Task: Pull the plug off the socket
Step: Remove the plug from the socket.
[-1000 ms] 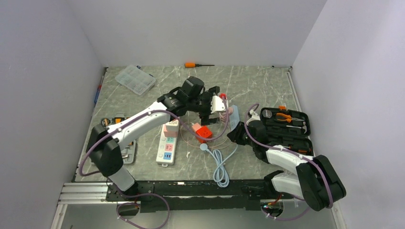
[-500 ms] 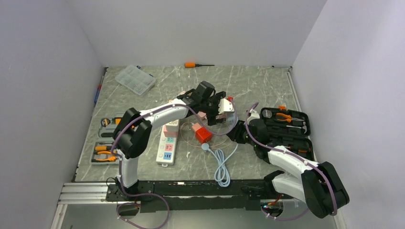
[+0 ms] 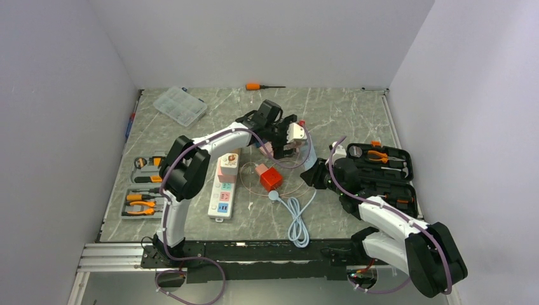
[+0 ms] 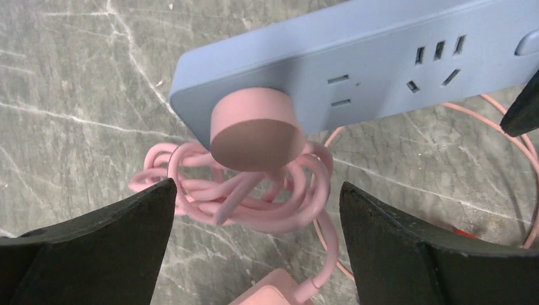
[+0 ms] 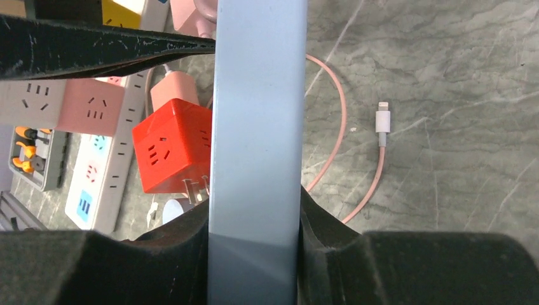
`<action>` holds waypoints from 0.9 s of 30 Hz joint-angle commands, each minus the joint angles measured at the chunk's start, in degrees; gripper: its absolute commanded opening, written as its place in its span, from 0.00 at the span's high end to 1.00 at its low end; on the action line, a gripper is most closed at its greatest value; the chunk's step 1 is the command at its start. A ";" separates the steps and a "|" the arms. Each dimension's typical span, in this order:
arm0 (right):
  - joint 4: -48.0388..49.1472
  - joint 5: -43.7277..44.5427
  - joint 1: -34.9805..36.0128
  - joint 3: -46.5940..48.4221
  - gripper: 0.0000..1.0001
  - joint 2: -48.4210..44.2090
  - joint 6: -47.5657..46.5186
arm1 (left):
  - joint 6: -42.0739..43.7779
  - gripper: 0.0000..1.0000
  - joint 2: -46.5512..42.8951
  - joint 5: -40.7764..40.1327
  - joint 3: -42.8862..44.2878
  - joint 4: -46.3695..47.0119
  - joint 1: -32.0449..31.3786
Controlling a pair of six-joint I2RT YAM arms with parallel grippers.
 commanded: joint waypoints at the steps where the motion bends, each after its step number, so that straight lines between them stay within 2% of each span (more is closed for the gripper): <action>1: 13.99 -2.61 0.29 1.55 1.00 -2.16 -1.04 | 1.16 0.01 1.63 9.13 5.54 -5.86 0.06; 5: 15.33 -3.04 0.27 2.18 1.00 -1.40 -1.25 | 1.54 0.01 1.66 10.63 5.74 -7.72 -0.09; 7: 16.12 -3.47 0.26 2.12 1.00 -0.94 -1.17 | 2.48 0.08 1.59 11.11 6.14 -9.13 -0.07; 10: 17.88 -3.86 0.27 1.21 1.00 -0.72 -1.46 | 3.75 0.24 1.99 10.86 7.15 -11.32 0.04; 18: 21.56 -6.87 0.27 0.29 1.00 2.49 -1.40 | 2.24 0.55 2.94 10.34 9.97 -11.62 0.27; 19: 22.20 -7.05 0.21 0.12 1.00 3.14 -1.25 | 2.13 0.65 3.08 10.65 10.47 -11.94 0.26; 20: 22.55 -7.33 0.26 0.11 1.00 3.83 -1.23 | 1.60 0.81 3.15 10.72 10.79 -12.07 0.28; 21: 22.47 -7.74 0.22 0.26 0.98 4.47 -1.39 | 1.12 0.97 2.96 10.75 10.69 -11.77 0.33; 22: 22.23 -8.27 0.26 0.57 0.92 5.00 -1.68 | 0.61 1.00 2.62 10.71 10.17 -11.06 0.40; 25: 20.17 -9.74 0.26 1.92 0.70 6.29 -3.07 | 0.58 1.00 1.25 10.73 8.35 -9.82 0.58; 27: 18.90 -9.54 0.26 2.63 0.61 6.42 -3.60 | 0.80 1.00 0.73 10.75 8.06 -10.18 0.84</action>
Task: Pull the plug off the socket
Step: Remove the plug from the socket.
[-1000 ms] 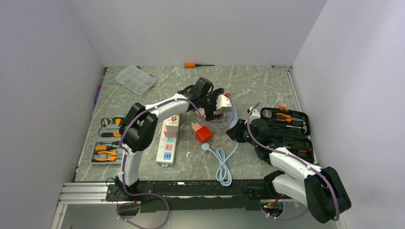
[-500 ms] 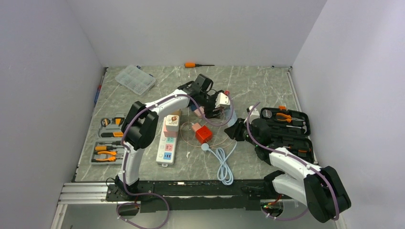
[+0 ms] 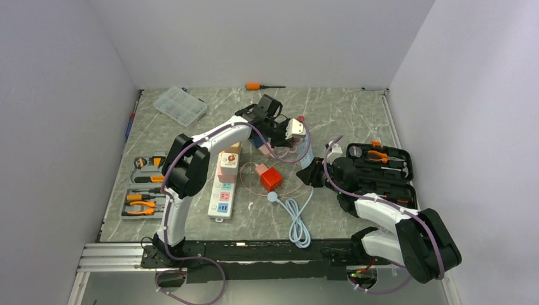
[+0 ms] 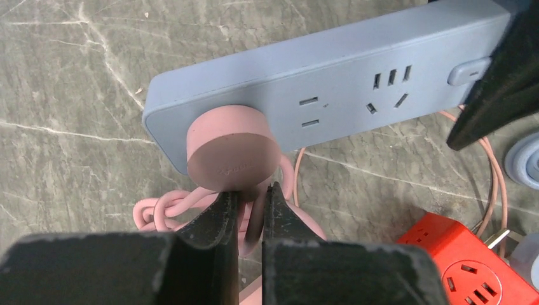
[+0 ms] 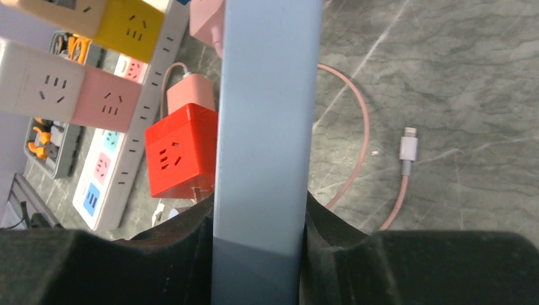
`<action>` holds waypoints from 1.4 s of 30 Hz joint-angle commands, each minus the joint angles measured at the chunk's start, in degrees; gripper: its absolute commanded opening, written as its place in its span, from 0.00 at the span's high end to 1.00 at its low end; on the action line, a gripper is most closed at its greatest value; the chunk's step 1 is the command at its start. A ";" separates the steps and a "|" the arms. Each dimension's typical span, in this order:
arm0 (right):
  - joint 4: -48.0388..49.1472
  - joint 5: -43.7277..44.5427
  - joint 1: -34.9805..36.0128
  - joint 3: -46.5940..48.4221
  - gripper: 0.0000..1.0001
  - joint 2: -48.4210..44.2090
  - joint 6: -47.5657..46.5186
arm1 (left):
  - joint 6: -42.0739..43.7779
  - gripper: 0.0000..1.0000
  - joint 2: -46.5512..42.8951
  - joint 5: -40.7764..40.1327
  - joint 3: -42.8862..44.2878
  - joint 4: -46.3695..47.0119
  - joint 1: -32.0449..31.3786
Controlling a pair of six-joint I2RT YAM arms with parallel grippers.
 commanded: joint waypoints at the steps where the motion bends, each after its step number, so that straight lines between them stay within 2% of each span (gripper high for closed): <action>1: 7.39 -4.20 0.57 4.07 0.56 -0.19 -2.84 | -0.69 1.00 -2.33 4.02 -0.08 0.64 -0.54; 5: 4.59 0.15 0.57 5.57 0.40 -0.25 -4.02 | 0.20 1.00 -3.18 4.40 -0.27 0.14 0.29; 8: 5.24 1.69 0.44 6.72 0.35 0.81 -4.60 | 1.30 1.00 -3.94 4.77 -0.54 -0.91 0.80; 15: 6.99 -2.05 -2.39 12.74 0.41 8.30 -4.18 | 4.94 1.00 -7.15 4.66 -4.58 -0.89 1.07; 22: 11.49 -10.65 -3.22 16.45 0.60 15.03 -1.55 | 4.79 1.00 -8.40 4.47 -5.49 -0.38 1.10; 24: 12.11 -14.21 -3.22 16.64 0.62 16.50 -1.11 | 4.69 1.00 -8.05 4.39 -4.90 -0.58 1.19; 28: 14.62 -19.33 -3.19 15.27 0.60 17.98 -0.67 | 5.13 1.00 -7.64 3.86 -4.20 -0.71 1.26; 37: 14.24 -23.82 -3.21 17.45 0.60 22.33 0.75 | 1.96 1.00 -7.73 1.41 -4.57 2.37 1.09; 40: 15.36 -24.34 -3.13 16.81 0.53 22.40 1.10 | 1.13 1.00 -7.72 -0.46 -4.80 3.74 0.78; 42: 15.06 -23.65 -3.15 16.68 0.52 22.11 0.91 | 1.17 1.00 -7.36 -0.51 -4.21 3.36 0.67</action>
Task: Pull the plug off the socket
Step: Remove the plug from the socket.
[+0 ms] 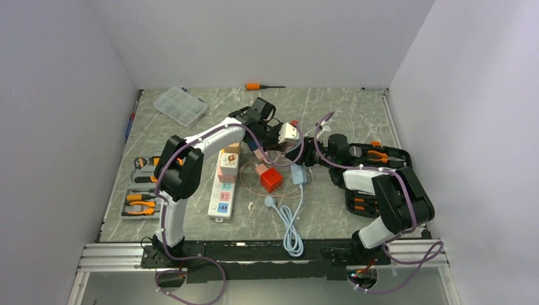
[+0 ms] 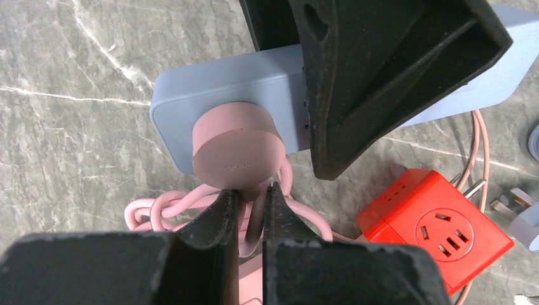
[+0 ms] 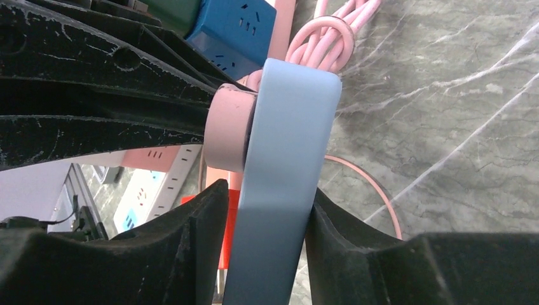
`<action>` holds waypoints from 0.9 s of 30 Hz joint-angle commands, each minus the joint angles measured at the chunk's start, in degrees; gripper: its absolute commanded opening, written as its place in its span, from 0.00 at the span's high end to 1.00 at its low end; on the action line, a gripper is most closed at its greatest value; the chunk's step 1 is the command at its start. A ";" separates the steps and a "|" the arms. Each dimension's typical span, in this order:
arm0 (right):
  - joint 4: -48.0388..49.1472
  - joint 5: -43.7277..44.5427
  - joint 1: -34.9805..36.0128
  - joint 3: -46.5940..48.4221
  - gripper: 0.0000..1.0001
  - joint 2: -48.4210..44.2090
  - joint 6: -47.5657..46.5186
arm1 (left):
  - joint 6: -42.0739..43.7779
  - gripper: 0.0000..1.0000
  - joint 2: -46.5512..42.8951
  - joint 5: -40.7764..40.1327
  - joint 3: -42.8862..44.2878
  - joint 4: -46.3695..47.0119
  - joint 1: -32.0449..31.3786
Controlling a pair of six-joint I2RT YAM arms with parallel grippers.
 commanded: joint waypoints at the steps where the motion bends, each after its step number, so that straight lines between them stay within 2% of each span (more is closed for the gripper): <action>1: 4.26 -7.01 1.53 1.22 0.53 -0.38 1.29 | -2.16 1.00 -3.11 0.73 1.73 6.18 -0.89; 3: 4.24 -7.19 1.58 1.30 0.58 -0.41 1.23 | -2.95 1.00 -3.08 0.04 1.61 7.48 -1.17; 6: 4.47 -6.08 1.57 0.84 0.85 -1.13 1.17 | -3.87 1.00 -2.53 0.27 2.76 7.10 -1.14; 7: 4.51 -5.47 1.51 0.68 0.94 -1.80 0.81 | -4.46 0.97 -2.41 0.60 3.28 6.65 -1.15; 8: 4.25 -4.70 1.58 0.55 1.00 -2.55 0.03 | -4.41 0.90 -2.28 1.37 3.94 5.54 -1.15; 9: 4.18 -3.87 1.61 0.24 1.00 -3.49 -0.67 | -4.55 0.72 -2.23 2.32 4.51 4.22 -1.03; 10: 4.43 -3.24 1.62 0.01 1.00 -4.50 -1.57 | -4.45 0.47 -2.28 3.21 4.97 3.15 -0.99; 11: 4.68 -2.85 1.65 -0.18 1.00 -5.60 -2.59 | -4.11 0.09 -2.35 3.96 5.30 2.23 -0.93; 12: 5.13 -2.55 1.68 -0.35 1.00 -6.19 -3.44 | -3.77 0.02 -2.44 4.61 5.39 1.76 -0.94; 20: 13.03 -4.18 1.58 -1.03 1.00 -7.43 -6.28 | -5.71 0.01 0.13 8.24 9.64 -0.19 1.03; 27: 13.38 -1.71 1.47 -1.60 1.00 -9.39 -8.99 | 3.51 0.01 9.27 15.52 22.77 -21.43 3.10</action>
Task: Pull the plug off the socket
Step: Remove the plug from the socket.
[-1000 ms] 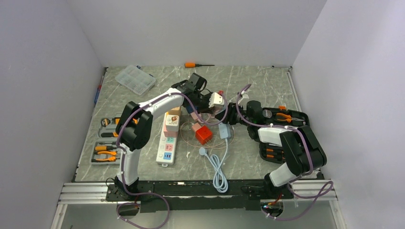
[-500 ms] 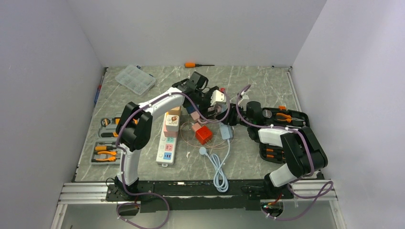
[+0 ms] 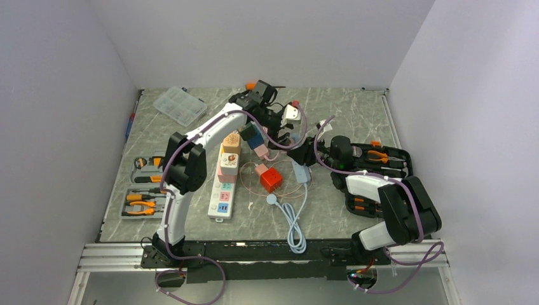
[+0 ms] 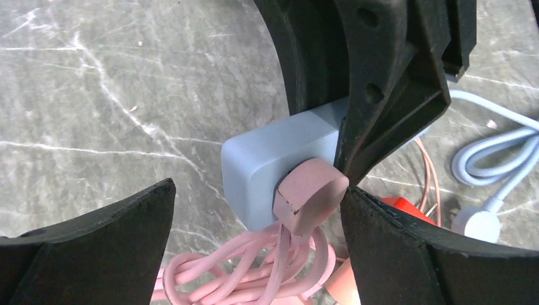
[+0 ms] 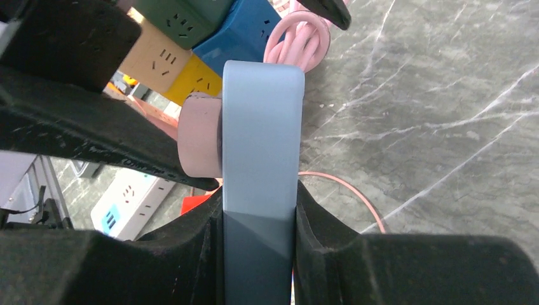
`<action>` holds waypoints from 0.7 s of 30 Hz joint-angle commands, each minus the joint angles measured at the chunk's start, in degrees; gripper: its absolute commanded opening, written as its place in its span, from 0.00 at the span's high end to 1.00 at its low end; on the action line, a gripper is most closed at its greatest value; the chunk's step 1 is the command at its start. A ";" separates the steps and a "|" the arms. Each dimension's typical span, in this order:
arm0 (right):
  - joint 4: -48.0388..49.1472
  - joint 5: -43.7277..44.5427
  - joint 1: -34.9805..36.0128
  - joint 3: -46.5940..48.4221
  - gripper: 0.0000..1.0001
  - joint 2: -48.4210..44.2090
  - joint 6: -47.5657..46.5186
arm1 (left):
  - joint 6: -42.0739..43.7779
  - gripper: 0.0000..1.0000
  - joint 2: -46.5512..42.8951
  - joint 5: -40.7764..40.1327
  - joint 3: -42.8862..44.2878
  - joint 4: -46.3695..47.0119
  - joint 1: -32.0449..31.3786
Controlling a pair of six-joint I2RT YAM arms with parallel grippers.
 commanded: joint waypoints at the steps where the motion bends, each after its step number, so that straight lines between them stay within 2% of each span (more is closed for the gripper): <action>1: 10.98 -2.72 0.48 0.26 1.00 -4.80 -2.58 | 8.08 0.01 5.06 6.43 7.52 -13.49 1.25; 3: 11.00 -2.38 0.23 -0.08 1.00 -5.69 -2.99 | 11.16 0.01 5.81 6.94 7.90 -15.75 1.20; 8: 12.32 -2.22 -0.47 -1.24 1.00 -6.85 -2.94 | 12.54 0.01 5.19 6.58 5.79 -13.90 2.08; 12: 12.90 -2.56 -0.44 -0.58 1.00 -6.44 -2.65 | 19.27 0.02 6.27 8.35 7.99 -19.96 2.29; 15: 13.94 -3.01 -0.44 -0.09 1.00 -5.40 -2.08 | 19.29 0.16 7.12 11.11 10.16 -21.67 2.31; 18: 16.25 -2.94 -0.52 -0.14 1.00 -4.11 -1.19 | 21.12 0.34 7.20 12.34 11.01 -23.97 1.90; 21: 18.28 -4.24 -0.54 1.08 1.00 -2.20 0.06 | 21.90 0.43 7.31 13.22 11.34 -25.46 1.91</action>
